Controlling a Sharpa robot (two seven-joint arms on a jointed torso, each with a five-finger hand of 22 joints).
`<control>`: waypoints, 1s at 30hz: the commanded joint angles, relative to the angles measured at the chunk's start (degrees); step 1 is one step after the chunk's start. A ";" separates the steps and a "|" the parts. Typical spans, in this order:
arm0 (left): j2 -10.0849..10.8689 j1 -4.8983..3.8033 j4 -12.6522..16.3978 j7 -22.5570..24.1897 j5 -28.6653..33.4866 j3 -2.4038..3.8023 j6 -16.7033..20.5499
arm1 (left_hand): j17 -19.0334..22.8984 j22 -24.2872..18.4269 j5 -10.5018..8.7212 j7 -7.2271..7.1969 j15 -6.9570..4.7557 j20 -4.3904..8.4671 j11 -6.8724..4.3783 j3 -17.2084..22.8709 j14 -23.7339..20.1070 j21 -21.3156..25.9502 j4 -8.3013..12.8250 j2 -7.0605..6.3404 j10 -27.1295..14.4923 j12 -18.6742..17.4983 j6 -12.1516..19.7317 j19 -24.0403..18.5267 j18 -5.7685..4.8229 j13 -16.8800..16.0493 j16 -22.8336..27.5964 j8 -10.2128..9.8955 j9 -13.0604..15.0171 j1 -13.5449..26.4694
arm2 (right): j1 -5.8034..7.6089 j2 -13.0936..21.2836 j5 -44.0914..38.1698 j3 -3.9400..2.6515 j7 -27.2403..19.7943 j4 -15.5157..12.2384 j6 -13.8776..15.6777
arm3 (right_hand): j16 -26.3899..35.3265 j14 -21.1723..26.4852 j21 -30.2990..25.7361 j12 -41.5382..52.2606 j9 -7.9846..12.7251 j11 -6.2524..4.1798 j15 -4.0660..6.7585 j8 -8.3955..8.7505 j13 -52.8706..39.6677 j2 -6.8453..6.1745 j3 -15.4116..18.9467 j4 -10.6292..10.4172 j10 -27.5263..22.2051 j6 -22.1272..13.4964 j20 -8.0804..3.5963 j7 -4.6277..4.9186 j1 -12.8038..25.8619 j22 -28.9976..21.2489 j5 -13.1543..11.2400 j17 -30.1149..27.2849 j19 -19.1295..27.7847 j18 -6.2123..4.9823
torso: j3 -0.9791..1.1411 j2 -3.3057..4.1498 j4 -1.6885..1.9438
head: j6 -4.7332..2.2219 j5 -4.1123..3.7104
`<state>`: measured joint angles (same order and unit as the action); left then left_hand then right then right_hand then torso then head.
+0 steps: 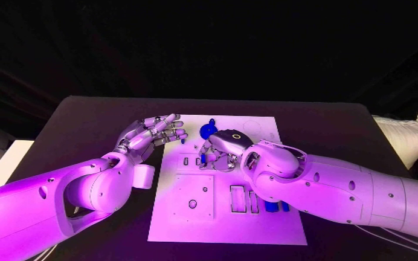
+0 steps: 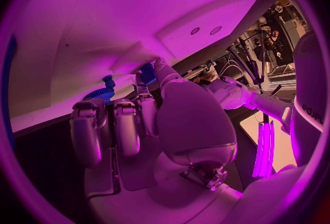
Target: Assemble the parts on the task board
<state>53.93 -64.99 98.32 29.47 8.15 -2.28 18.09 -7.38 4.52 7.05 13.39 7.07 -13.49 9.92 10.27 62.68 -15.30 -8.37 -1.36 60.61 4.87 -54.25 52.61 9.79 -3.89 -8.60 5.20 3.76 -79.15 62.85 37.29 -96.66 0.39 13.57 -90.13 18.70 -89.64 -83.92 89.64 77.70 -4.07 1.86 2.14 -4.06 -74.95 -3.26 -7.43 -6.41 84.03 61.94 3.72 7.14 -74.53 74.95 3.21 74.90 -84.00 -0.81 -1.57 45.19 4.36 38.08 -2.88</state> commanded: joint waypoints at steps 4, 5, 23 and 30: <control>-0.08 -0.01 0.13 0.26 0.07 0.03 -1.23 | -0.07 -0.05 -0.24 0.20 0.28 -0.15 0.20 0.13 0.30 0.19 0.33 -0.02 0.14 -0.25 -0.17 0.41 0.73 0.04 0.31 -0.38 0.00 -0.28 | -0.26 0.03 -0.90 0.19 1.71 0.19 -1.89 | -0.36 -6.08 -0.02 -0.83 0.27 0.68 -0.58 0.51 -8.71 -0.95 0.75 -0.35 0.70 -1.30 0.64 0.29 0.22 14.35 -0.25 15.10 -5.62 0.63 | -0.01 -0.01 0.02 | -0.01 0.09; -0.08 -0.01 0.13 0.26 0.07 0.03 -1.23 | -0.07 -0.05 -0.24 0.20 0.28 -0.15 0.20 0.13 0.30 0.19 0.33 -0.02 0.14 -0.25 -0.17 0.41 0.73 0.04 0.31 -0.38 0.00 -0.28 | -0.26 0.02 -0.91 0.19 1.70 0.19 -1.77 | -0.36 -6.08 -0.02 -0.93 0.28 0.71 -0.61 0.51 -8.66 -1.03 0.85 -0.44 0.66 -1.42 0.68 0.32 0.29 14.35 -0.25 15.10 -5.62 0.63 | -0.01 -0.01 0.02 | -0.01 0.09; -0.06 -0.01 -0.07 0.17 -0.02 0.02 -1.32 | -0.25 -0.03 -0.24 0.10 0.13 -0.04 0.14 0.20 0.96 0.03 0.46 0.01 0.17 -0.38 -0.22 0.83 0.80 0.04 0.08 -0.48 0.01 -0.25 | -0.35 0.37 0.34 0.19 -2.87 -0.72 12.17 | -0.36 -6.08 -0.15 -1.19 0.31 1.11 -0.98 0.50 -8.32 -2.76 4.04 -4.01 0.52 -3.27 1.08 0.71 2.11 14.12 -0.25 15.10 -5.50 0.58 | 0.01 -0.05 0.00 | -0.10 0.13; -0.06 -0.01 -0.50 -0.96 -1.54 0.02 -0.35 | -3.35 1.52 -0.24 -1.35 -2.57 2.67 -1.58 0.69 9.78 -3.86 0.87 0.04 2.34 -0.34 -2.19 7.54 0.84 -0.05 -4.40 -0.23 0.15 0.21 | -0.42 1.61 3.65 0.12 -8.56 -2.51 16.09 | -0.36 -6.08 -0.11 -0.94 0.28 1.31 -1.17 0.41 -8.38 -3.24 4.73 -5.21 0.61 -4.06 1.26 0.92 1.90 14.19 -0.19 15.10 -5.54 0.59 | 0.10 -0.06 0.01 | -0.31 0.15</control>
<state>53.94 -64.99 97.83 29.04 7.86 -2.28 18.02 -10.60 5.98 7.05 12.04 4.59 -10.93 8.39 10.91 72.19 -19.02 -7.73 -1.36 62.77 4.62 -56.23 59.92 9.80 -3.89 -12.85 4.93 3.86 -79.15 62.49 38.79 -95.25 0.53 9.88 -92.30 30.42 -89.64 -83.92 89.64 76.64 -3.78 2.68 1.32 -3.74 -74.94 -5.97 -2.61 -11.23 84.04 58.31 4.54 7.99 -72.77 74.92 3.21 74.93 -84.00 -0.81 -1.53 45.12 4.38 37.86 -2.75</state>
